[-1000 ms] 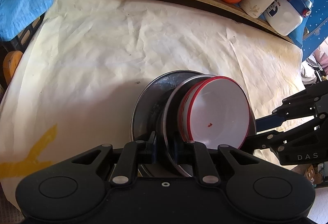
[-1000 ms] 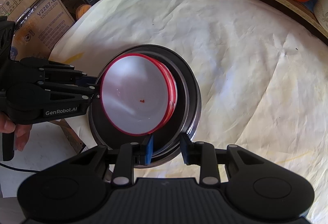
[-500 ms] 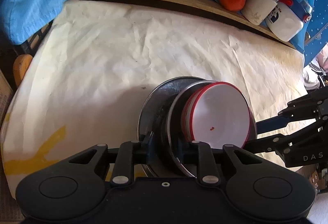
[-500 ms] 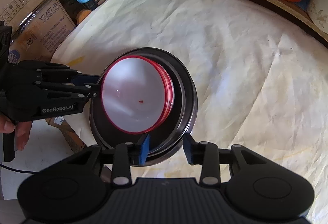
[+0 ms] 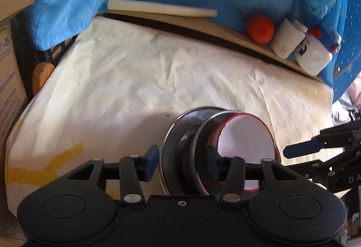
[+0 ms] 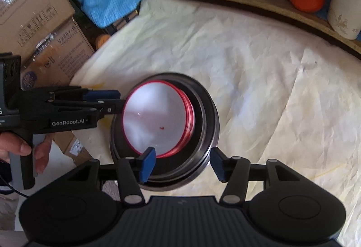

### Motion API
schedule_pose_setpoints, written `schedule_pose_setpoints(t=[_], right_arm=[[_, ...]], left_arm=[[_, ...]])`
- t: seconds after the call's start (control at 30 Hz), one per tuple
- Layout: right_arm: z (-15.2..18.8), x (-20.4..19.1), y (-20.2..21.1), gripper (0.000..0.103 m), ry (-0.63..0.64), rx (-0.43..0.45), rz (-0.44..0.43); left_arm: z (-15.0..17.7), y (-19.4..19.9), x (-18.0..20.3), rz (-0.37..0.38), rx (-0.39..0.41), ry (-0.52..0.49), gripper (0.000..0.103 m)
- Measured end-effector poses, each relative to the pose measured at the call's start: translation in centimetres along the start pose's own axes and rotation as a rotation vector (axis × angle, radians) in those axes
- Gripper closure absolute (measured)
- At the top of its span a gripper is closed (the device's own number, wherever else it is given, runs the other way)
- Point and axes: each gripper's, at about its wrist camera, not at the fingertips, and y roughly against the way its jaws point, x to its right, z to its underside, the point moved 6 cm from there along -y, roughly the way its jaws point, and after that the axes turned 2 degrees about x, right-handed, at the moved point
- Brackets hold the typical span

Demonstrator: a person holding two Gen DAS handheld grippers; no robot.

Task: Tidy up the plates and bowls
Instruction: 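Open both grippers and pull them back from the stack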

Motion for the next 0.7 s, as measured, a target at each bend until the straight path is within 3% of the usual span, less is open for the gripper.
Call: schedule_pose_setpoints(t=[0.17,0.47,0.7], right_arm=[[0.3,-0.7,0.9,0.033,0.028,0.097,-0.024],[2.6,-2.6,3.0,0.018,0.129,0.375,-0.022],[4.2,-3.2,4.1,0.010,0.160,0.538,0.002]], left_arm=[[0.2,1.2,-0.2,-0.009,0.098,0.001,0.045],[1.8,3.8,0.1,-0.026,0.330,-0.019,0.025],[3.3,4.6,0.4,-0.039,0.418,-0.032,0.017]])
